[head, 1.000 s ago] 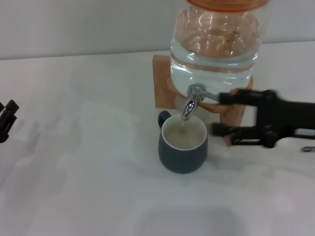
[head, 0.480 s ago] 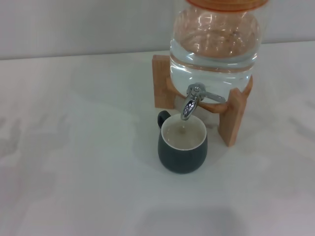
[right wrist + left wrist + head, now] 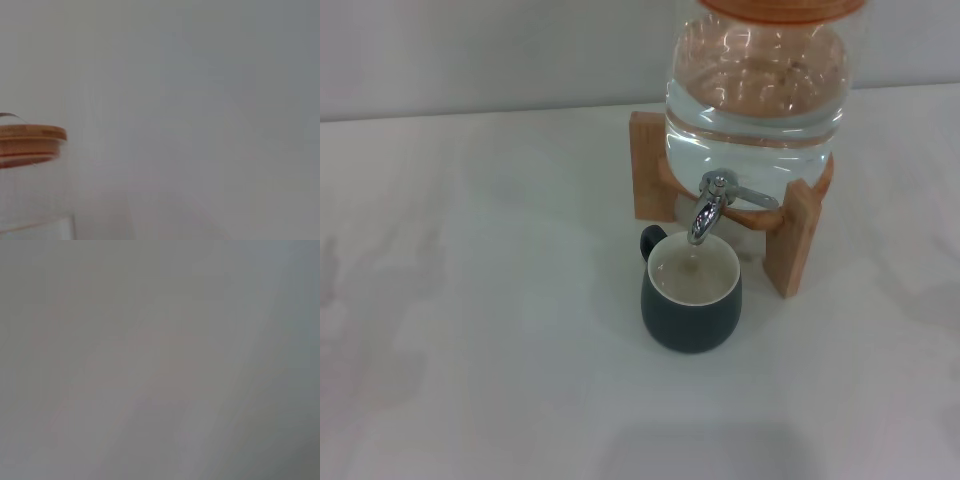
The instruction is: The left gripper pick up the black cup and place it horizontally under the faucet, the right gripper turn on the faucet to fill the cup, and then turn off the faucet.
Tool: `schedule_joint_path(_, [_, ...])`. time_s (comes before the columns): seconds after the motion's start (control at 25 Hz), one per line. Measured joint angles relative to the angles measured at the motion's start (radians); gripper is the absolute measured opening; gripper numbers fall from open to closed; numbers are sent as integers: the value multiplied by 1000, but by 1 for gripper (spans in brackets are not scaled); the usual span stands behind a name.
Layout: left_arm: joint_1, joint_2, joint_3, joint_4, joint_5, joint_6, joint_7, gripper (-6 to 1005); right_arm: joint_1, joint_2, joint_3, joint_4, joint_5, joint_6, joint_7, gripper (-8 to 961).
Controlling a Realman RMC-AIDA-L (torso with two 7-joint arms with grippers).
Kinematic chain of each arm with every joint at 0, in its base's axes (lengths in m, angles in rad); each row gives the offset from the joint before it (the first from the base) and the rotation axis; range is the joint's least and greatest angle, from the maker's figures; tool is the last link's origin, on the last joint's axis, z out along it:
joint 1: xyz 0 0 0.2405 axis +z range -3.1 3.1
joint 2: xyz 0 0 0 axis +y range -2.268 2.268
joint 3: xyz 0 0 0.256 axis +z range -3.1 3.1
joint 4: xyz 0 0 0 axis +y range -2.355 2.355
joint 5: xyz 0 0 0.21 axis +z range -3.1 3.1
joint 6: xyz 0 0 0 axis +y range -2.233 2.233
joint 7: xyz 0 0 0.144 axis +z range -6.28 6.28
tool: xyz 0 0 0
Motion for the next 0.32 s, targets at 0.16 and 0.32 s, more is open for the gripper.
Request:
schedule_joint_path(0.16, [5,0,0,0,-28,0,3,420,-2,0,31,34,3,-2,-36,825])
schedule_joint_path(0.32, [11,0,0,0,-42,-6,3,420,-1,1,43,39,14,0,-40,825])
